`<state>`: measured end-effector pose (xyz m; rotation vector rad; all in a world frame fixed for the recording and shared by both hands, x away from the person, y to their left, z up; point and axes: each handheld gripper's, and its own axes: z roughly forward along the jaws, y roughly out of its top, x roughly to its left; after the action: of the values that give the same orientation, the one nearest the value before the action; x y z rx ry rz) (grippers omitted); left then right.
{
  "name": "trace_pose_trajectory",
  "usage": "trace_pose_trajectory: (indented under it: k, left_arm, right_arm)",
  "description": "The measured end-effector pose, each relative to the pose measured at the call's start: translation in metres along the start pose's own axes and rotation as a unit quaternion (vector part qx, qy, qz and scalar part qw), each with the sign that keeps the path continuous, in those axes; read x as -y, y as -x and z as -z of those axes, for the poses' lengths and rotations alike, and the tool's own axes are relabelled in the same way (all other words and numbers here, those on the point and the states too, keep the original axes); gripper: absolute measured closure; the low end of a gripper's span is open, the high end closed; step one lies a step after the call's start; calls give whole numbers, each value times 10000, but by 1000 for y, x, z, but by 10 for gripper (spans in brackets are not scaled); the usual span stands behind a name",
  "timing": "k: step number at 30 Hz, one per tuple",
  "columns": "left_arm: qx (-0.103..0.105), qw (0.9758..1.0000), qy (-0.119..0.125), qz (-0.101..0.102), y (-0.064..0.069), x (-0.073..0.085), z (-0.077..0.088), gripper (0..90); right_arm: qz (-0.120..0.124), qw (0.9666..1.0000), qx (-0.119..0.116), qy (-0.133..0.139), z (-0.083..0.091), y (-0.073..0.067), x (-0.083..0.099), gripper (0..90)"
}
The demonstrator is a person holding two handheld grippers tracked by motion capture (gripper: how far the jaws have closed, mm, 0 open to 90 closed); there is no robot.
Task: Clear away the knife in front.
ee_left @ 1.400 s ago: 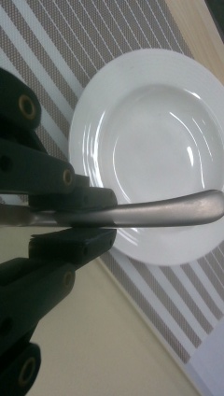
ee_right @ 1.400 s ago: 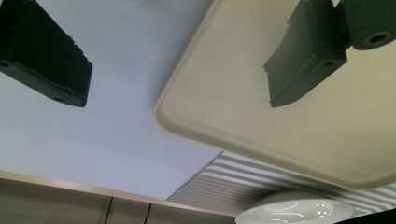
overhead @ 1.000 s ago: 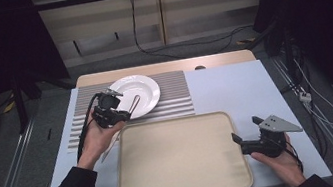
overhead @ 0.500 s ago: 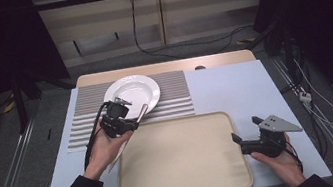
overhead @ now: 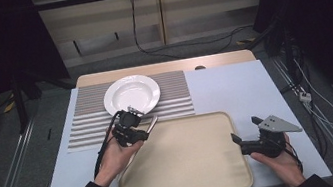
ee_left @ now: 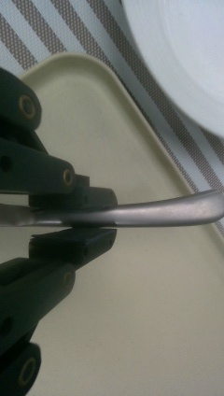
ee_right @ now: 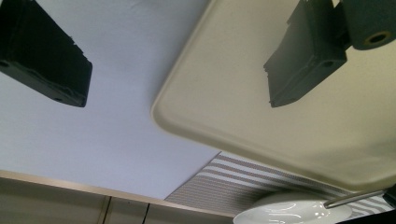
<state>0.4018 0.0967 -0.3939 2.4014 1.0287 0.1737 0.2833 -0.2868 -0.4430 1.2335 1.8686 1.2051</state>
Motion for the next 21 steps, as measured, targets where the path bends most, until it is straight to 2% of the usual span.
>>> trace_pose_trajectory:
  k: [7, 11, 13, 16, 21]
  left_arm:
    - [55, 9999, -74, 94, 7, 8, -8, 798]
    - [44, 9998, -167, 18, 10, 13, -15, 797]
    - [170, 9996, -211, 26, 10, 14, -19, 797]
    - [137, 9996, -256, 67, 11, 16, -25, 797]
    - [101, 9993, -353, -10, 14, 20, -27, 796]
  right_arm:
    - [-5, 10000, -2, 3, 0, 0, 0, 66]
    - [0, 10000, -14, -3, 0, -1, 0, 67]
    - [-3, 10000, -14, -7, 0, -1, 0, 67]
    - [-4, 10000, -25, 0, 0, -1, 0, 66]
    - [-5, 10000, -29, 4, 0, -1, 0, 66]
